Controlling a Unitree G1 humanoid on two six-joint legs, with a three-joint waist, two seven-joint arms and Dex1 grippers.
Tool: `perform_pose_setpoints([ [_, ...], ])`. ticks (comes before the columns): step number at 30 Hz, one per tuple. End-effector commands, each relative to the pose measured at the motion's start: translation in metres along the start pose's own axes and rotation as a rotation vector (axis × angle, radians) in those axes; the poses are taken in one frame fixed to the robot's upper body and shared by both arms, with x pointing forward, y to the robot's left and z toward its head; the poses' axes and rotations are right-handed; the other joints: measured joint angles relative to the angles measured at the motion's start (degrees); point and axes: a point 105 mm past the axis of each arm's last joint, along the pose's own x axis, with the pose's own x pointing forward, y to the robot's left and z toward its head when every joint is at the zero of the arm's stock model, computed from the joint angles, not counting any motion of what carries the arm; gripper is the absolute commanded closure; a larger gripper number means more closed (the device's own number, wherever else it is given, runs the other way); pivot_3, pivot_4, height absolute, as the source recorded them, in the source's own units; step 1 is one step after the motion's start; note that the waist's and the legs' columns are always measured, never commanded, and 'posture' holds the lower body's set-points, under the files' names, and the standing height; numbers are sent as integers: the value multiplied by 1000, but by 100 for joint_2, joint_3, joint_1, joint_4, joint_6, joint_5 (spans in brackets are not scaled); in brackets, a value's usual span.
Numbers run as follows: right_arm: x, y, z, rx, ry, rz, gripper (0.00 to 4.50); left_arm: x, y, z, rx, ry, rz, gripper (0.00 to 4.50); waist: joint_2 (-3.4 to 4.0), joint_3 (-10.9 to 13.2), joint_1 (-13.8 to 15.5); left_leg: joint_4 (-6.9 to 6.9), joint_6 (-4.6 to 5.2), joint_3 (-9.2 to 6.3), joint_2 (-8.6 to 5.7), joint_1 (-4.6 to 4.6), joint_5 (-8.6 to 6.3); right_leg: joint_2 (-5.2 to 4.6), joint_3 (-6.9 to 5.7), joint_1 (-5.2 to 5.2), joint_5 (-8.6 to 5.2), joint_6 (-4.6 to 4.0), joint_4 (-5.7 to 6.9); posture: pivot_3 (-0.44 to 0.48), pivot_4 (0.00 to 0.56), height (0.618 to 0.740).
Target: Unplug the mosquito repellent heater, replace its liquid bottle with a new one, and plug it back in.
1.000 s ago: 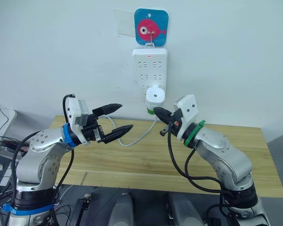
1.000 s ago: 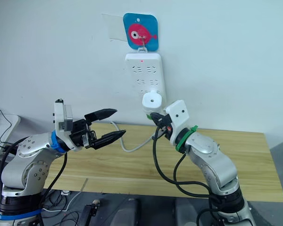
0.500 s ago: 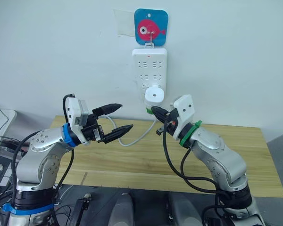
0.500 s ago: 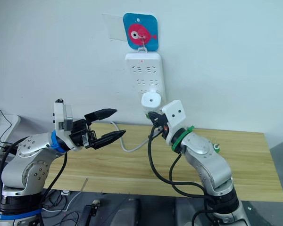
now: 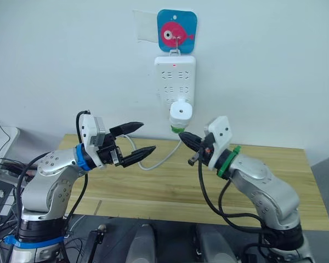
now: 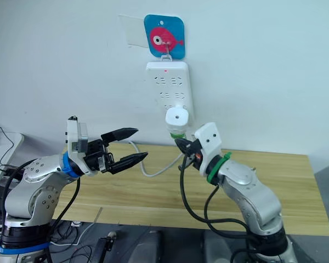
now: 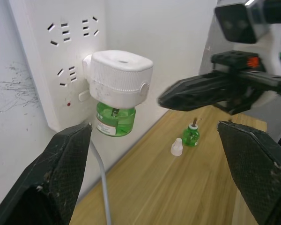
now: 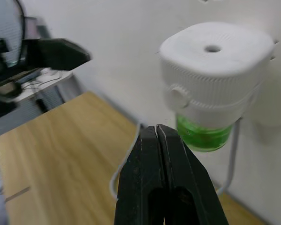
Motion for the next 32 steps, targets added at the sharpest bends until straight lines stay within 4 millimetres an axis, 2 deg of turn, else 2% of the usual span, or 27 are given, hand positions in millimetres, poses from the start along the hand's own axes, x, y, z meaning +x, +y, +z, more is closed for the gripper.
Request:
perform_pose_setpoints([
  [1,-16,9,11,9,-31,69,3860,-2,3,2,27,15,42,0,0,0,2,0,0,0,0,-1,0,0,0,-2,0,0,3,25,241,740],
  [7,-55,-8,16,-55,14,77,1723,-1,8,-6,23,157,125,0,-6,4,4,0,0,3,-3,-6,0,0,2,-7,-1,1,3,34,238,740],
  [12,-73,-15,31,-69,-22,45,16,-9,13,4,48,162,149,0,-7,4,1,0,1,8,1,-6,0,3,5,-13,0,1,8,42,236,740],
  [20,-83,-21,28,-137,9,-11,16,-9,16,5,58,165,145,0,-8,4,14,0,0,18,-3,-7,0,-1,13,-14,-1,2,7,44,217,740],
  [32,-83,-26,26,-147,9,-36,16,-3,18,4,52,157,135,0,-8,4,12,1,-1,18,-3,-7,1,0,11,-15,0,2,9,38,210,740],
])
